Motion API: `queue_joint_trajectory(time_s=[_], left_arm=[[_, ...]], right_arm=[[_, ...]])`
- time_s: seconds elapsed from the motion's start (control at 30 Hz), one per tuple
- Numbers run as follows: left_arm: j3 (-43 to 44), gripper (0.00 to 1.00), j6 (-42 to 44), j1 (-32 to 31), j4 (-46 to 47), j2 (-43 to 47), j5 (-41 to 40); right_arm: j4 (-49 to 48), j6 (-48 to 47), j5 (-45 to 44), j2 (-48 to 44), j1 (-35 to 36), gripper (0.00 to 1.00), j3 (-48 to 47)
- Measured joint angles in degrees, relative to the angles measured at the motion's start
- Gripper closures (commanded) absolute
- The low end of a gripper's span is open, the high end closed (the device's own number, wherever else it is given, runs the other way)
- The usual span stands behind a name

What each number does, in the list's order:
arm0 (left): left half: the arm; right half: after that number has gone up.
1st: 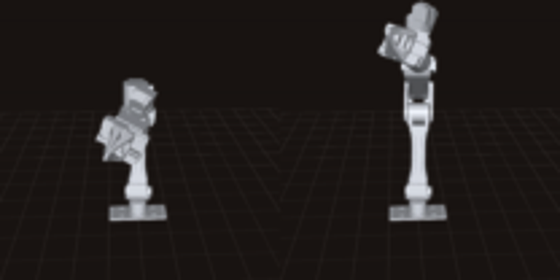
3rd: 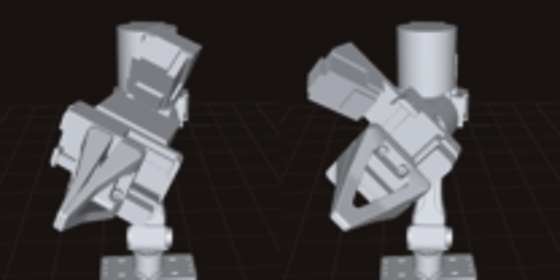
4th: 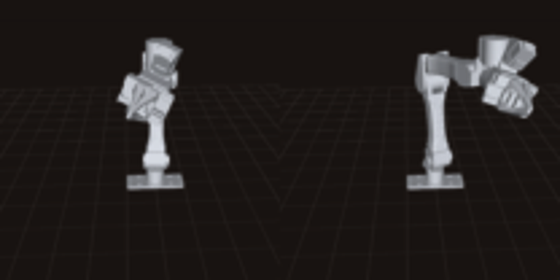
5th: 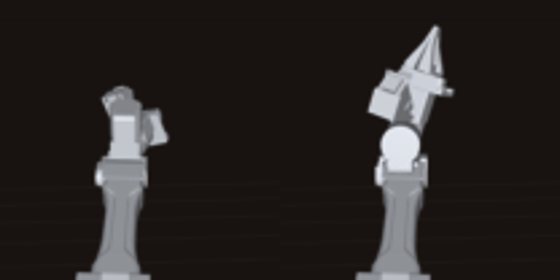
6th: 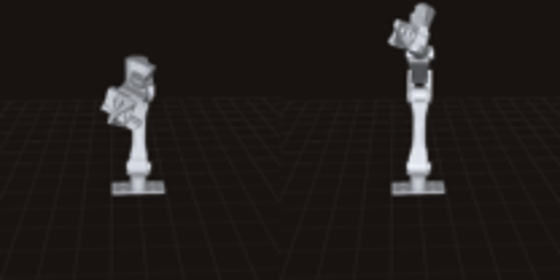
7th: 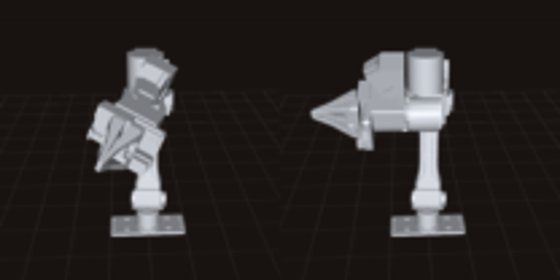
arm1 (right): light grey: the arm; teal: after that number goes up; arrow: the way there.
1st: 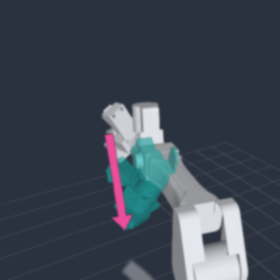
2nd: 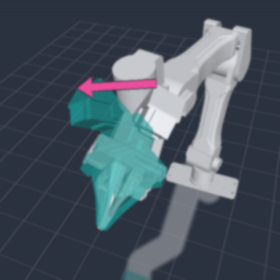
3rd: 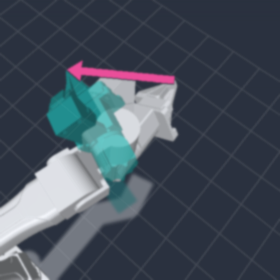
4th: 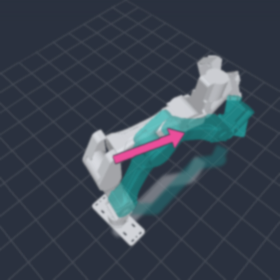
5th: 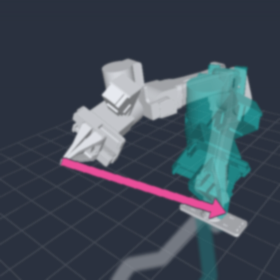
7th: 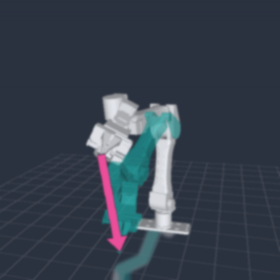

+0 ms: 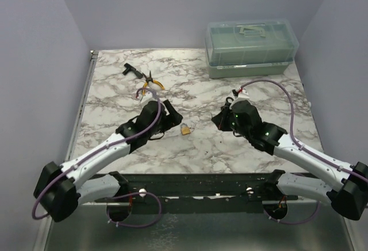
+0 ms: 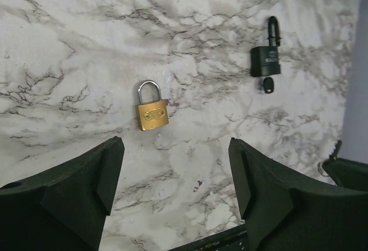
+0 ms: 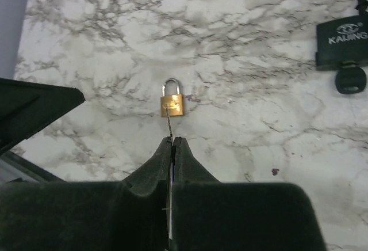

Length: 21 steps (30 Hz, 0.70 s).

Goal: Unlock with the key

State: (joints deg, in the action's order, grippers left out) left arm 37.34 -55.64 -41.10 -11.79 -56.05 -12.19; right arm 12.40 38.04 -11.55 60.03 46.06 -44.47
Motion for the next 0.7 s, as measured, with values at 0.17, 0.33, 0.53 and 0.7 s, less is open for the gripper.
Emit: queue_joint_trajectory(time_s=[0.17, 0.33, 0.53, 0.7], left_arm=[[10.38, 0.26, 0.26, -0.35, -7.45, -16.00, 0.02], [21.38, 0.28, 0.63, -1.68, -15.23, -28.52, -1.03], [28.17, 0.28, 1.49, -2.89, -19.98, -38.12, -1.05], [31.28, 0.29, 2.29, -3.04, -22.43, -43.28, -0.85]], right_arm=[[4.79, 1.16, -4.15, -2.16, -0.39, 1.00, 2.19], [7.48, 1.60, -6.19, -4.72, -0.44, 1.00, 2.97], [8.76, 1.60, -7.37, -7.87, -0.72, 1.00, 3.19], [9.73, 1.57, -7.48, -9.33, -0.81, 1.00, 3.63]])
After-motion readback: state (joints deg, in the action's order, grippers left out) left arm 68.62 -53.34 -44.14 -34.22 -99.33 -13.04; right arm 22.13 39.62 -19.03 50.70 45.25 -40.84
